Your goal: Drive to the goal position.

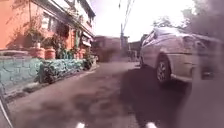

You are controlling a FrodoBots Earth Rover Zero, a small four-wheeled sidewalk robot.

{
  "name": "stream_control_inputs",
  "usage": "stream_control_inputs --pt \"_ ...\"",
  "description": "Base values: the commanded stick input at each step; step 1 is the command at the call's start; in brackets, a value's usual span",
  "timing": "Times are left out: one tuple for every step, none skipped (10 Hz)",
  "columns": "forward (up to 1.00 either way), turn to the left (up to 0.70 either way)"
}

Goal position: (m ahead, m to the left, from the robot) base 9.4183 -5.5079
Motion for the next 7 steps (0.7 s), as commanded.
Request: stream_control_inputs --pt "0.7 0.0" --pt "0.7 0.0" --pt "0.7 0.0" --pt "0.7 0.0" --pt "0.7 0.0" --pt "0.7 0.0" --pt "0.7 0.0"
